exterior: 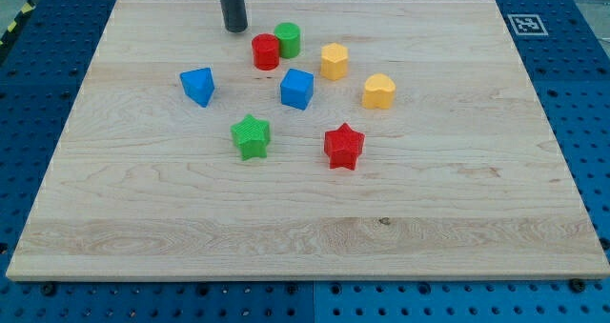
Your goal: Push the red circle to the top left of the blue cube
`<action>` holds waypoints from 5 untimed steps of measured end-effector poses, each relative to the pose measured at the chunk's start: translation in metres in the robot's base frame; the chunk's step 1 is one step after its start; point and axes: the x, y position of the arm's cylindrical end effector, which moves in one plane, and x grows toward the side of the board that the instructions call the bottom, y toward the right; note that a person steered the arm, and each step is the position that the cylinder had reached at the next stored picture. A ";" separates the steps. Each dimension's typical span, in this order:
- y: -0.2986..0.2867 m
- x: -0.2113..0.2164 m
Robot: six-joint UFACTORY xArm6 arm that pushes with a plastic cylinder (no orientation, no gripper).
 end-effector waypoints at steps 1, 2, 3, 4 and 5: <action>0.015 0.010; 0.030 0.023; 0.030 0.034; 0.030 0.046; 0.029 0.054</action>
